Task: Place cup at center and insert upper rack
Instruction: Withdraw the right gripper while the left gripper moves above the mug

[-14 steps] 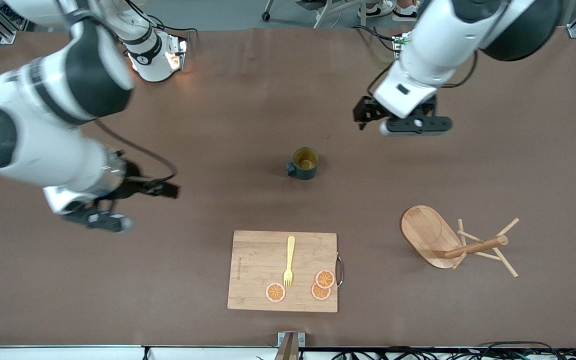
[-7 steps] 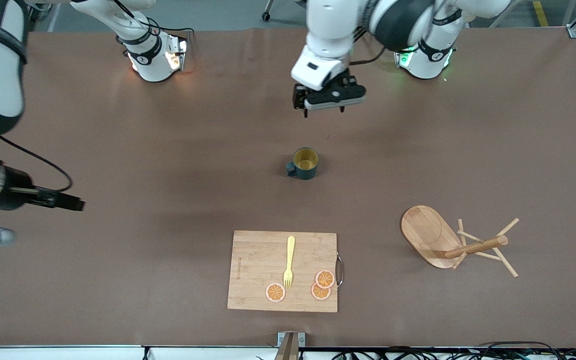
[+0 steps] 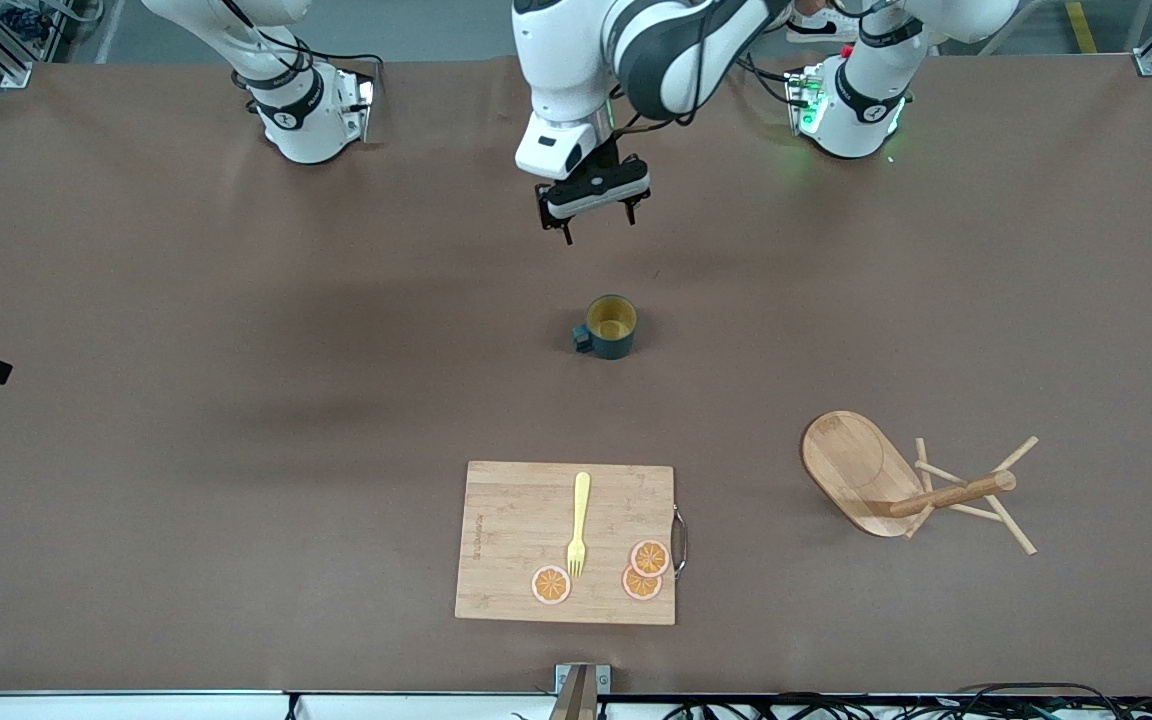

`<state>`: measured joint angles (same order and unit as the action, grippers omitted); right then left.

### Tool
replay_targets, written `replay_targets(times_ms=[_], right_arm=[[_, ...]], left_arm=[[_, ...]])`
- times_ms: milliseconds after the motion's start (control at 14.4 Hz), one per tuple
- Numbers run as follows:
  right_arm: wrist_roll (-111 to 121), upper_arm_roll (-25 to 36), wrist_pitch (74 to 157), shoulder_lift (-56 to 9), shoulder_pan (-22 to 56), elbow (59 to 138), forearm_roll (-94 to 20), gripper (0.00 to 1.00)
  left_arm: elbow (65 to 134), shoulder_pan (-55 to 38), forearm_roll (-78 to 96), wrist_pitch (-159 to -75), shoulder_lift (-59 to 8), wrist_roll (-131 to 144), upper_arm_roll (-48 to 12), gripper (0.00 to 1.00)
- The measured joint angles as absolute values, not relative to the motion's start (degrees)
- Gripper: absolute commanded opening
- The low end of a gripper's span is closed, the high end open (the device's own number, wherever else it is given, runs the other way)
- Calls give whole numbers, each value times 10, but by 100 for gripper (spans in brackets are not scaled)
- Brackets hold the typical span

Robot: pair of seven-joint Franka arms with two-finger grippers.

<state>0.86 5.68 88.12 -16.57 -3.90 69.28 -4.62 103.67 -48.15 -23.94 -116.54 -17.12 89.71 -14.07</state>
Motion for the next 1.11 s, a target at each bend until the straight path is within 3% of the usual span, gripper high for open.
replay_targets(times_ms=[696,1114], right_arm=[[9,49,944,-45,-15,884,-27,100],[9,48,931,-10,-13,914,-13,100]], left_arm=[[968,-550,-413,-1192,-316,1122,-141,100],[948,-580,-491,-1192,-380,1202,-140,100]])
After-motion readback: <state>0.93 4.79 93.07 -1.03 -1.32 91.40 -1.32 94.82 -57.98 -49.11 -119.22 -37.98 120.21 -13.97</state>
